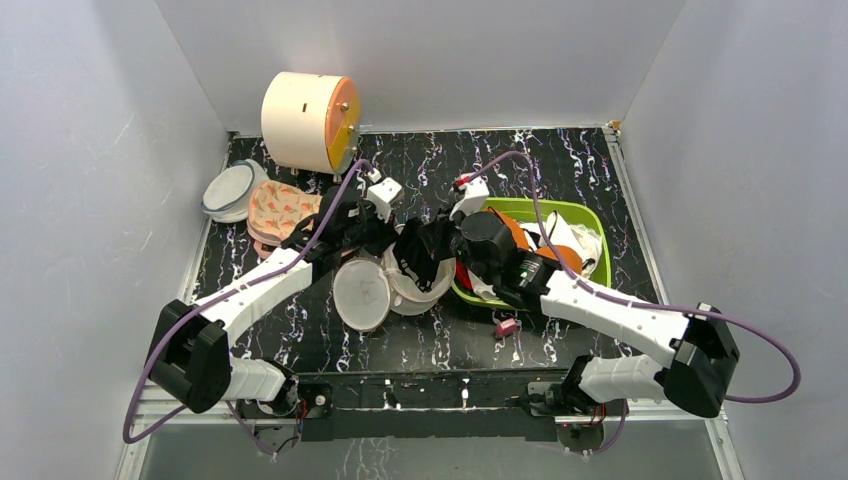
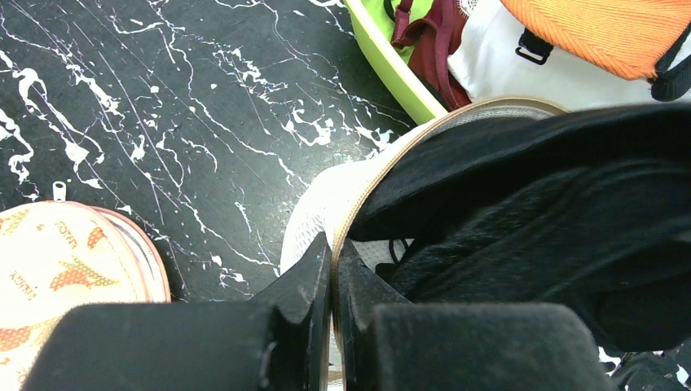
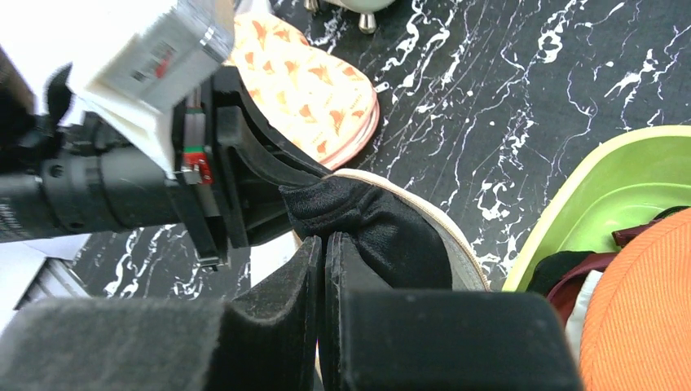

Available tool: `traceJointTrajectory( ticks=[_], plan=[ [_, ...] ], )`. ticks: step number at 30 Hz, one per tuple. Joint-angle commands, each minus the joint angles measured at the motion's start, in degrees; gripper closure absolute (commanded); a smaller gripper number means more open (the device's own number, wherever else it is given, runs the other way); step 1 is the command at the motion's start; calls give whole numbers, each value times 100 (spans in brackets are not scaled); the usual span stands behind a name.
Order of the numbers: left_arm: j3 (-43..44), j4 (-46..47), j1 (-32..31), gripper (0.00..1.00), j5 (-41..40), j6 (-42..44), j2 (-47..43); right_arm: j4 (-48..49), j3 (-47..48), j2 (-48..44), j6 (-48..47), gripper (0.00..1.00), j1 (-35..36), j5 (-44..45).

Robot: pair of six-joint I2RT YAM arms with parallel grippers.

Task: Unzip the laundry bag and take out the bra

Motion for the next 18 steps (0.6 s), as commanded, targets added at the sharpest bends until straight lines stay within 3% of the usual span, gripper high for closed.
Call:
traceJointTrajectory(
  ticks=[1, 18],
  plan=[
    [32, 47, -52, 100, -68, 25, -192, 88, 44, -359, 222, 100, -13, 142],
    [-3, 33, -131, 100, -226, 97, -275, -752, 971, -1386, -617, 100, -11, 1167]
  ],
)
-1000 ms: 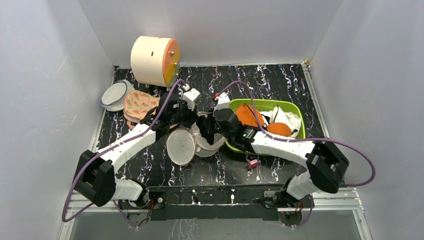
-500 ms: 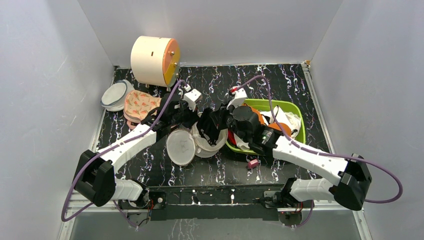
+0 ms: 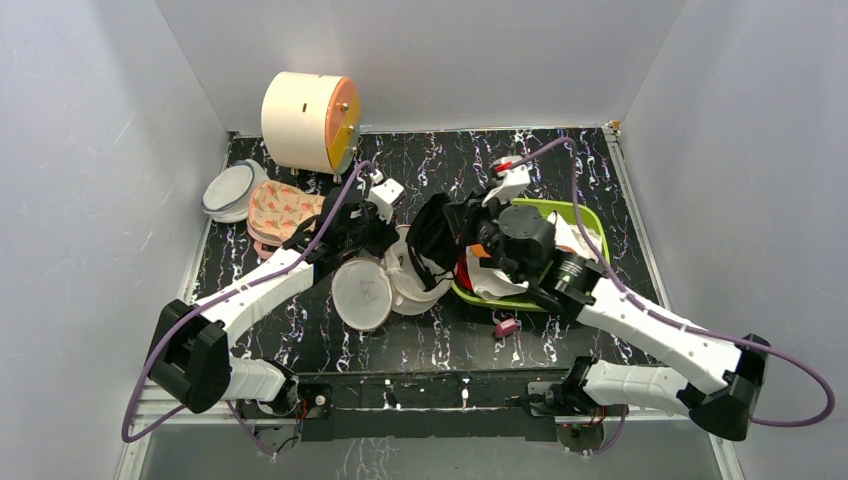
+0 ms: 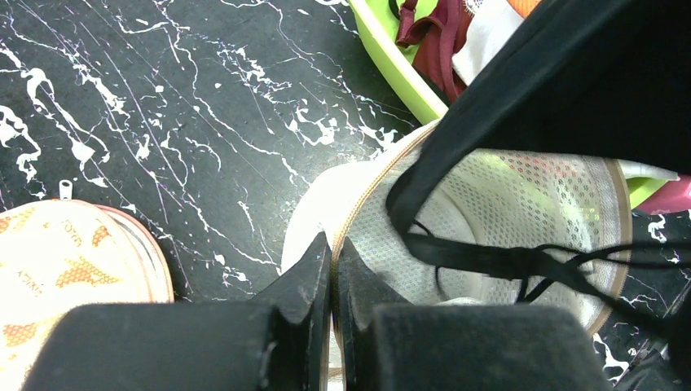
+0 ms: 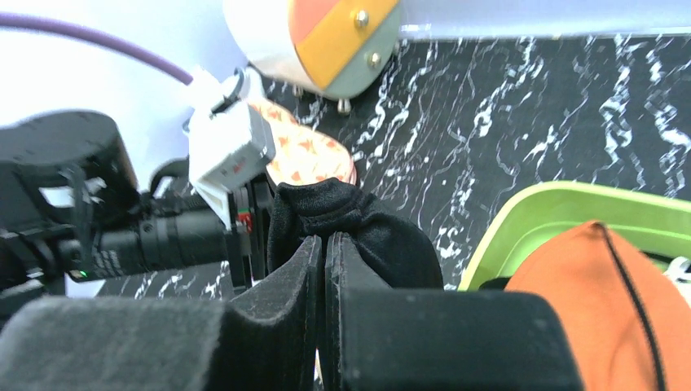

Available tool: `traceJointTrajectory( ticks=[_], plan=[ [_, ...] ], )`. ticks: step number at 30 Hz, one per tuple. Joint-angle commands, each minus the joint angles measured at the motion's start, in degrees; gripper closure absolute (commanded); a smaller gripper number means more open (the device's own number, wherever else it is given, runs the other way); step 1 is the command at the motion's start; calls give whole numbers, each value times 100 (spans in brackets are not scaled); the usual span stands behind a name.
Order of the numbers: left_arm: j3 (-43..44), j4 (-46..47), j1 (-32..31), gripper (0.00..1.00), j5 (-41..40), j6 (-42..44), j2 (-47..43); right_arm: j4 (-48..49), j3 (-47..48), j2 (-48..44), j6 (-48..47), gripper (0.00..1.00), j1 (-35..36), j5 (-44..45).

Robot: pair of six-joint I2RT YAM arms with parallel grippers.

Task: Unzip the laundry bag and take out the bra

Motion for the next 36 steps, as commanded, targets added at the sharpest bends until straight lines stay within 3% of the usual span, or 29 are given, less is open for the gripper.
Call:
traceJointTrajectory(
  ticks=[1, 14, 26, 36],
  plan=[
    [2, 32, -44, 100, -55, 66, -275, -19, 558, -499, -504, 100, -10, 591],
    [-19, 6, -121, 100, -128, 115, -266, -342, 1281, -1177, -2284, 100, -10, 2026],
    [-17, -9, -177, 100, -171, 139, -198, 226, 1603, -1724, -3658, 100, -11, 2711],
    [-1, -37, -199, 100, -194, 164, -169, 386, 1659, -2082, -4181, 100, -13, 3014]
  ],
)
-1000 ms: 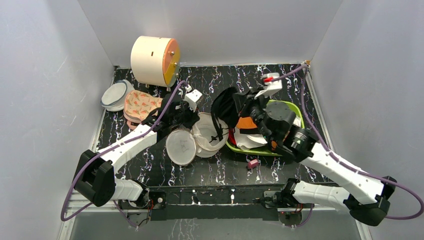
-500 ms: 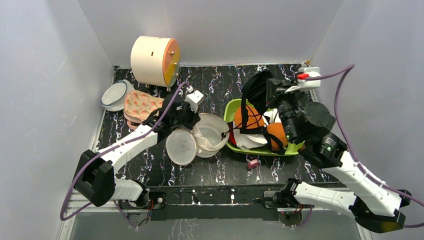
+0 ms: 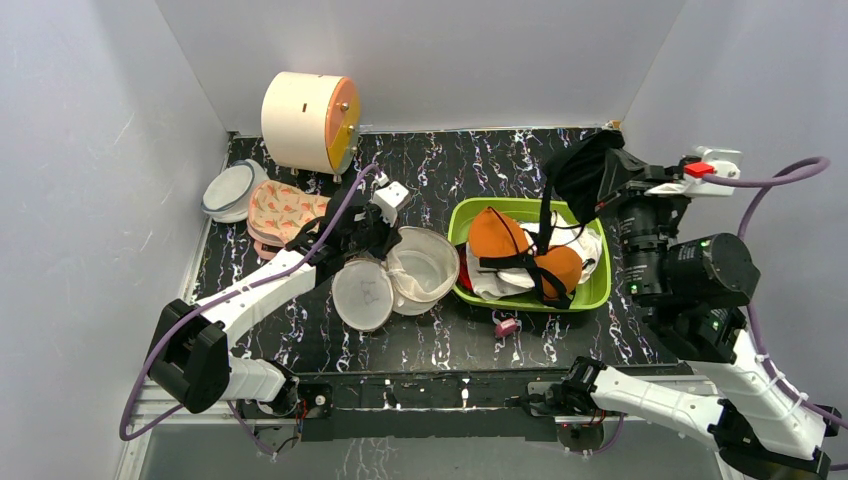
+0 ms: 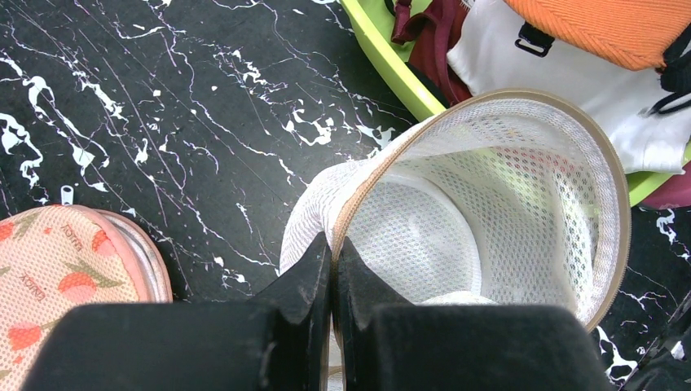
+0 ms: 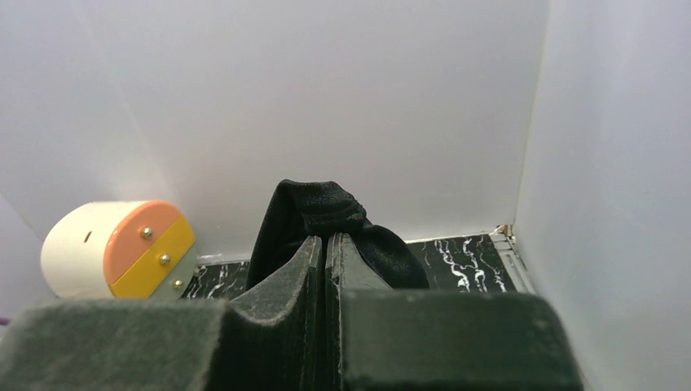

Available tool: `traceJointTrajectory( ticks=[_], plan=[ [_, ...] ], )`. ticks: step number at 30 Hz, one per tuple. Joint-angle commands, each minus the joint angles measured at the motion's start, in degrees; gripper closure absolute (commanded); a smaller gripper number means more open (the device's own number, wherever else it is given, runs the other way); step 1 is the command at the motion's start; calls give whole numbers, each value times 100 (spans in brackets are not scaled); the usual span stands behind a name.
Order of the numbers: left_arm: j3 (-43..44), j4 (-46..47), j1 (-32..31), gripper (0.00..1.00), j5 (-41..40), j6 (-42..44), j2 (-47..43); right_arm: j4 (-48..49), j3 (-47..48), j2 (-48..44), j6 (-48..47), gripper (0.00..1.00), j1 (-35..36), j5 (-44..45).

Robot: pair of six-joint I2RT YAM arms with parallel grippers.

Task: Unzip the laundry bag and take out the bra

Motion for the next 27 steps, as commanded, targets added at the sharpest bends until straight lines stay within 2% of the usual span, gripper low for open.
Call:
traceJointTrajectory(
  ticks=[1, 8, 16, 20, 23, 27],
  plan=[
    [2, -33, -35, 100, -21, 55, -168, 442, 92, -122, -417, 100, -10, 233],
    [10, -59, -58, 100, -71, 85, -191, 1065, -659, 47, -483, 100, -12, 153],
    [-15, -60, -113, 100, -133, 111, -149, 1802, -1117, 1104, -619, 100, -154, 263],
    [-18, -67, -143, 100, -170, 126, -88, 1416, -923, 1521, 145, 100, -1002, -445],
    [-16, -73, -153, 100, -169, 135, -53, 934, -496, 1739, 905, 100, -2072, -1441],
    [3, -77, -162, 100, -156, 128, -9, 856, 97, 1940, 1121, 100, -2497, -1817]
  ],
)
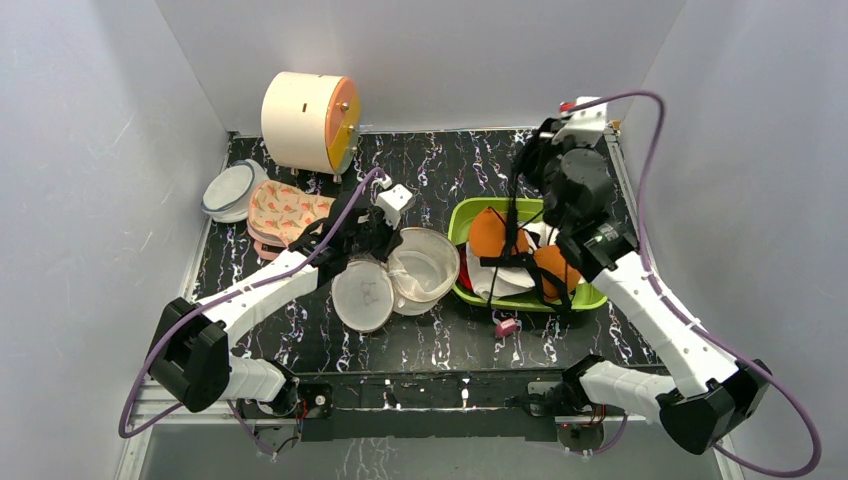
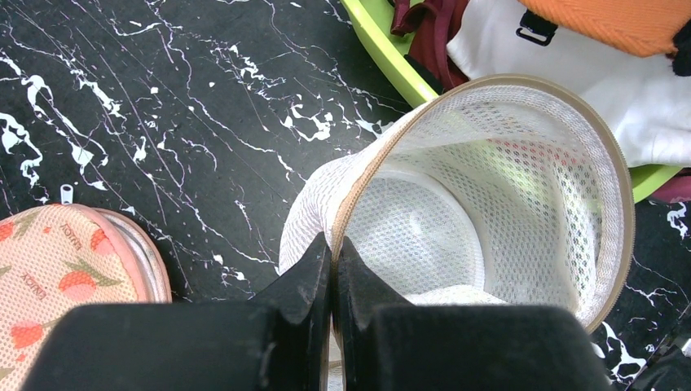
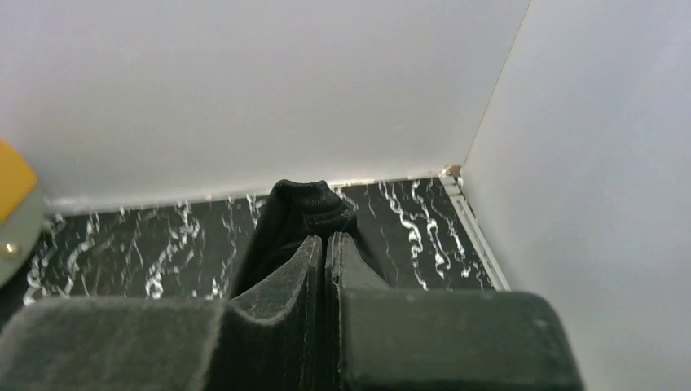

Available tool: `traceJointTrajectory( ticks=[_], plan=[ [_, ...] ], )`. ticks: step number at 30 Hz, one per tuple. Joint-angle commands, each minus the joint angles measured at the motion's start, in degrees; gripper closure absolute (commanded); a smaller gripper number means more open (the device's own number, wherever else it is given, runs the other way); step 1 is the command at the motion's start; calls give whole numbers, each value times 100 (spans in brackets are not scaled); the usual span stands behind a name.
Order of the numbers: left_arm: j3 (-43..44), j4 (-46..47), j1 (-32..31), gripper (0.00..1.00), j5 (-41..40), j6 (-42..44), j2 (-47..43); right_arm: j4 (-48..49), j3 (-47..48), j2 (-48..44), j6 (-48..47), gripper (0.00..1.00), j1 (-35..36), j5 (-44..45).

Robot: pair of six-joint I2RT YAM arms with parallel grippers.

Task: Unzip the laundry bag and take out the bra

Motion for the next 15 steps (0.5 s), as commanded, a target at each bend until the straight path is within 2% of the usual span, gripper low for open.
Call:
traceJointTrajectory(
  ticks=[1, 10, 15],
  plan=[
    [12, -38, -33, 100, 13, 44, -19, 263, 953, -34, 554, 100, -402, -729],
    [19, -32, -59, 100, 50, 16, 20, 275, 2020, 281, 388, 100, -691, -964],
    [27, -49, -60, 100, 62, 15, 15, 188, 1943, 230, 411, 100, -714, -1089]
  ],
)
